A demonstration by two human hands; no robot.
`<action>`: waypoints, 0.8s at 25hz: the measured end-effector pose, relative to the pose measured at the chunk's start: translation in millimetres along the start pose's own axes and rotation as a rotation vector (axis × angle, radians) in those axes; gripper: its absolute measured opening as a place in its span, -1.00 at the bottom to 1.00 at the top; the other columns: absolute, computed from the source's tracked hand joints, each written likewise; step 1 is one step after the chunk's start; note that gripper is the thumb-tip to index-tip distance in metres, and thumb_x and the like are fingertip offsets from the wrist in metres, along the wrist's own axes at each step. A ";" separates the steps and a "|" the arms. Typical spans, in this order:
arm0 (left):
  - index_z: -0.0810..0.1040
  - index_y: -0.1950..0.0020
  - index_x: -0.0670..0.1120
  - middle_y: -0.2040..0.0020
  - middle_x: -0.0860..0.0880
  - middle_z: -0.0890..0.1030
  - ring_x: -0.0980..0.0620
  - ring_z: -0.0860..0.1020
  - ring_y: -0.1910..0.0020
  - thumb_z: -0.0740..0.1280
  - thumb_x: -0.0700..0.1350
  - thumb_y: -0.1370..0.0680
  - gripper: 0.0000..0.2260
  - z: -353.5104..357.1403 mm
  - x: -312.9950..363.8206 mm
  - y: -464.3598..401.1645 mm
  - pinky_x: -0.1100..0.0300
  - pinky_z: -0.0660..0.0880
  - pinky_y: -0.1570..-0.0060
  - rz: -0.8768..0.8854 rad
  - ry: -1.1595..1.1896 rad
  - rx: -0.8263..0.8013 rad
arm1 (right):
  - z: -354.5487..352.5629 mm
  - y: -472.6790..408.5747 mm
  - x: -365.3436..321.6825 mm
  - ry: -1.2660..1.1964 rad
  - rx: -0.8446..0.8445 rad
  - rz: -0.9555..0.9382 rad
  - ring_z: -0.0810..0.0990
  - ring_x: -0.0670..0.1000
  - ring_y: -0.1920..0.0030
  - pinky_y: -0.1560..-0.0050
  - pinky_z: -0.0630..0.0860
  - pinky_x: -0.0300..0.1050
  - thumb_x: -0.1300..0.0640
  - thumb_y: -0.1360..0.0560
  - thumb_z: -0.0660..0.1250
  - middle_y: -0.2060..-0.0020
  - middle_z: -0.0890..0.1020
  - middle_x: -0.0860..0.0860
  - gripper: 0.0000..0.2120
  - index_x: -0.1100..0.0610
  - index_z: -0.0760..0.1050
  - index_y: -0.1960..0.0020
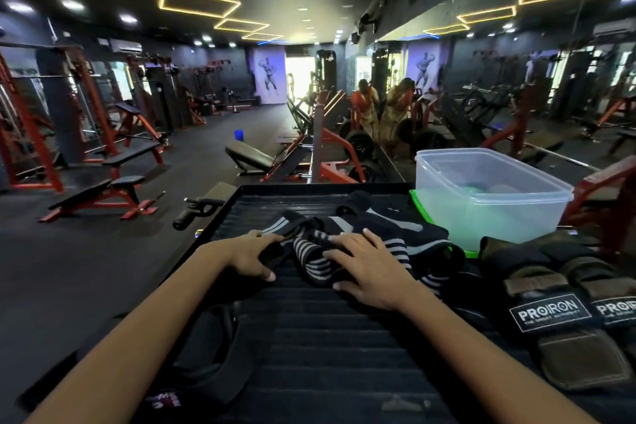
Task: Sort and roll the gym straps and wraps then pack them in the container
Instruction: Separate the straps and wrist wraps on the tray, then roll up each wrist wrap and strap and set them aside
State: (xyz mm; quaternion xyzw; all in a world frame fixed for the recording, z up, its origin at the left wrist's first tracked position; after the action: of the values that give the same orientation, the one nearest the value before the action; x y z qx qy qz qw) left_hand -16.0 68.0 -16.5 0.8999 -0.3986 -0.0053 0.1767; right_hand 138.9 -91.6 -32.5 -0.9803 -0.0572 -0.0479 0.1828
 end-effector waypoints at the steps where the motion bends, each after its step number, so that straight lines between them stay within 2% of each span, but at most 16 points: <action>1: 0.05 -0.56 0.06 -0.50 -0.11 0.14 -0.12 0.23 -0.47 0.42 0.09 -0.48 -0.22 -4.0 6.1 -2.6 -0.02 0.22 -0.44 0.029 0.024 0.008 | -6.5 0.4 7.2 -0.055 -0.054 0.088 0.20 0.09 -0.48 -0.45 0.13 0.27 -0.26 -0.45 0.33 -0.47 0.27 0.04 -0.34 -0.02 0.30 -0.45; 3: 0.10 -0.55 0.05 -0.47 -0.09 0.20 -0.09 0.26 -0.45 0.42 0.12 -0.47 -0.25 -10.8 20.4 -7.4 0.01 0.23 -0.44 0.067 0.043 0.012 | -21.4 2.1 25.0 -0.110 -0.108 0.263 0.04 0.06 -0.52 -0.44 0.08 0.27 -0.47 -0.36 0.21 -0.53 0.10 -0.03 -0.16 -0.11 0.14 -0.51; 5: 0.11 -0.55 0.02 -0.44 -0.10 0.23 -0.10 0.28 -0.44 0.42 0.13 -0.48 -0.25 -15.4 35.1 -12.9 0.00 0.24 -0.43 0.083 0.032 0.011 | -32.2 8.1 44.3 -0.155 -0.108 0.455 0.06 0.11 -0.51 -0.39 0.13 0.32 -0.57 -0.30 0.06 -0.54 0.08 -0.02 -0.10 -0.13 0.11 -0.51; 8: 0.00 -0.57 0.01 -0.51 -0.14 0.15 -0.16 0.26 -0.46 0.40 0.16 -0.48 -0.18 -18.8 60.4 -22.3 -0.08 0.26 -0.42 0.058 -0.095 0.016 | -35.1 27.4 75.7 -0.083 -0.112 0.811 0.20 0.24 -0.44 -0.33 0.22 0.37 -0.51 -0.42 -0.12 -0.49 0.19 0.11 -0.17 -0.02 0.17 -0.49; 10: -0.15 -0.57 0.08 -0.57 -0.13 -0.02 -0.22 0.18 -0.50 0.41 0.20 -0.44 -0.07 -25.3 87.5 -20.2 -0.15 0.25 -0.41 0.034 -0.254 0.060 | -29.9 38.6 91.5 0.015 -0.143 0.960 0.31 0.29 -0.35 -0.29 0.29 0.33 -0.45 -0.48 -0.13 -0.40 0.30 0.17 -0.21 0.09 0.25 -0.44; 11: -0.20 -0.56 0.14 -0.58 -0.09 -0.09 -0.24 0.12 -0.52 0.43 0.23 -0.41 -0.03 -29.1 106.9 -17.1 -0.19 0.21 -0.42 0.087 -0.272 0.091 | -26.8 42.3 97.5 -0.010 -0.153 1.004 0.35 0.29 -0.31 -0.28 0.33 0.29 -0.44 -0.49 -0.13 -0.36 0.34 0.19 -0.21 0.13 0.30 -0.42; 14: -0.19 -0.54 0.23 -0.59 -0.03 -0.16 -0.25 -0.09 -0.54 0.44 0.27 -0.38 -0.03 -28.0 174.0 -5.8 -0.28 0.07 -0.45 0.381 -0.098 0.102 | -19.5 47.2 108.6 -0.199 -0.154 1.057 0.40 0.30 -0.30 -0.26 0.39 0.18 -0.38 -0.54 -0.08 -0.32 0.40 0.24 -0.28 0.16 0.34 -0.38; 15: -0.16 -0.54 0.24 -0.59 -0.01 -0.16 -0.25 -0.12 -0.54 0.44 0.26 -0.39 -0.06 -22.7 188.2 -6.3 -0.31 0.07 -0.43 0.418 -0.074 0.101 | -19.1 47.1 110.1 -0.234 -0.153 1.051 0.41 0.29 -0.31 -0.24 0.39 0.15 -0.32 -0.57 -0.04 -0.32 0.40 0.24 -0.35 0.17 0.34 -0.37; 17: -0.04 -0.55 0.20 -0.58 -0.01 -0.13 -0.22 -0.13 -0.54 0.41 0.22 -0.44 -0.16 -7.1 200.4 -13.3 -0.39 0.12 -0.37 0.369 -0.134 0.098 | -18.6 45.5 108.4 -0.216 -0.182 1.001 0.42 0.28 -0.30 -0.22 0.39 0.11 -0.19 -0.60 0.06 -0.32 0.41 0.25 -0.47 0.19 0.33 -0.35; 20: 0.09 -0.55 0.06 -0.58 -0.05 -0.12 -0.18 -0.17 -0.54 0.31 0.11 -0.55 -0.36 8.8 196.2 -25.7 -0.51 0.12 -0.28 0.228 -0.362 0.120 | -13.3 43.2 104.6 -0.202 -0.213 0.913 0.45 0.25 -0.29 -0.21 0.42 0.06 -0.16 -0.57 0.19 -0.29 0.45 0.23 -0.47 0.21 0.34 -0.35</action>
State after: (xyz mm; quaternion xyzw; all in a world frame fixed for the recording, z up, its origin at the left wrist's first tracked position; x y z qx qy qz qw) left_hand 134.9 -60.0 -7.3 0.8425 -0.5223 -0.1231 0.0478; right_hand 247.0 -126.6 -23.4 -0.9182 0.3670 0.1272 0.0774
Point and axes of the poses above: each hand's wrist, its own y-axis away from the middle knuckle, its own z-axis out of the palm, x = y × z, the point moved 5 cm from there along -y, towards the middle knuckle
